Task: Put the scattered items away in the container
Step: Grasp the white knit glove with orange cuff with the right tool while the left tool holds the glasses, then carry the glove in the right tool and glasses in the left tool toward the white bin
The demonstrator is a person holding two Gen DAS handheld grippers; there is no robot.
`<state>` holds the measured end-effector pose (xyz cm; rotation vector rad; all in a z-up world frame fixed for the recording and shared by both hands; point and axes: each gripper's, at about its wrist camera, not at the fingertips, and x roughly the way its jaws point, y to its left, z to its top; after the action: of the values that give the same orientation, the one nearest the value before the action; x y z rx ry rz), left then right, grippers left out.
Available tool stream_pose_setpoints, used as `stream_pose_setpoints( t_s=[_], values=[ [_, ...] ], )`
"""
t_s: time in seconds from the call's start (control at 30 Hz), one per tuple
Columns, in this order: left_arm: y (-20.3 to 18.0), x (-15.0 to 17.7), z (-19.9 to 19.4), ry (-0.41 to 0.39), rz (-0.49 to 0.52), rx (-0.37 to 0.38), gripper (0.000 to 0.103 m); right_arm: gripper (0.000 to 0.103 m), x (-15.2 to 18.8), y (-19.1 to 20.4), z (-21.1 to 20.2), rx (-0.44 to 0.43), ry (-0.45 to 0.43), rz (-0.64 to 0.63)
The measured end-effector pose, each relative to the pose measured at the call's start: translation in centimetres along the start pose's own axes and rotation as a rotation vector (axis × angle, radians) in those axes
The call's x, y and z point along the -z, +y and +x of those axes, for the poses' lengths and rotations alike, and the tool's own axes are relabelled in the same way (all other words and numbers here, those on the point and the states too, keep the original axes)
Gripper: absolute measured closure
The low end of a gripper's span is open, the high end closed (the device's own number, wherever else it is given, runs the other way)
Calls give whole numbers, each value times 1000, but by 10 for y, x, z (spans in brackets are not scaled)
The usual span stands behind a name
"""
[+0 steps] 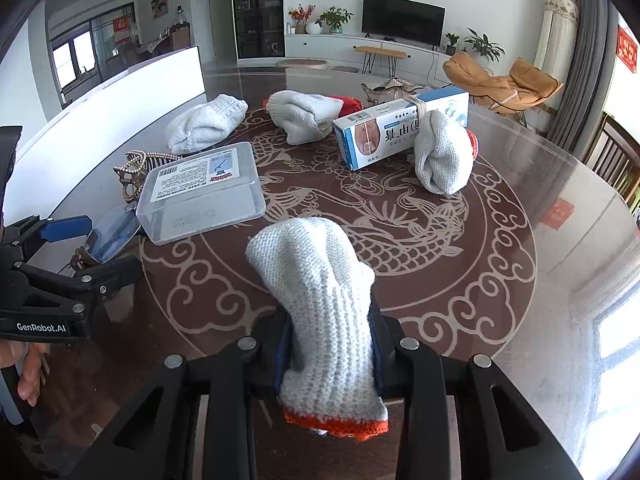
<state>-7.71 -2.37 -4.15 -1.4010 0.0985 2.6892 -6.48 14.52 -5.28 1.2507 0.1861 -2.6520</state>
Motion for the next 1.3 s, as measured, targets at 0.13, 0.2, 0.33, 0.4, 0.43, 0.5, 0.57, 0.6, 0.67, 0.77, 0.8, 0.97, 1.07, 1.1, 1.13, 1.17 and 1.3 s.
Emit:
stream_pose_setpoints(
  t_s=[0.13,0.2,0.33,0.4,0.43,0.5,0.57,0.6,0.67,0.77,0.8,0.97,1.07,1.1,1.13,1.17,1.3],
  values=[
    [0,0,0,0,0,0,0,69,1,-1,0,-1,0,2],
    [0,0,0,0,0,0,0,69,1,-1,0,-2,0,2],
    [0,1,-1,1,1,2,0,69,1,-1,-1,-4,0,6],
    [0,1,-1,1,4,5,0,69,1,-2,0,0,1,9],
    [0,1,-1,1,6,5,0,68,1,-1,0,2,1,9],
    [1,2,-1,0,7,7,0,66,1,-2,0,8,1,11],
    [1,3,-2,0,6,7,0,65,1,-3,0,9,2,15],
    [1,3,-2,-1,7,7,0,64,1,-3,0,10,2,16],
    [1,3,-2,-2,7,7,0,64,1,-2,1,14,2,16],
    [1,3,-2,-4,5,6,0,62,0,-3,1,16,3,19],
    [1,3,-2,-4,4,6,0,62,1,-3,1,17,3,20],
    [0,3,-2,-5,5,6,0,61,1,-4,1,21,3,21],
    [0,3,-2,-5,5,6,0,60,1,-4,1,20,3,21],
    [0,3,-2,-5,4,6,0,60,1,-4,1,20,3,21],
    [0,3,-2,-4,4,6,0,60,1,-4,1,20,3,21],
    [0,3,-2,-4,4,6,0,60,1,-4,1,20,3,21],
    [0,3,-3,2,16,10,0,60,1,-4,1,19,3,22]
  ],
)
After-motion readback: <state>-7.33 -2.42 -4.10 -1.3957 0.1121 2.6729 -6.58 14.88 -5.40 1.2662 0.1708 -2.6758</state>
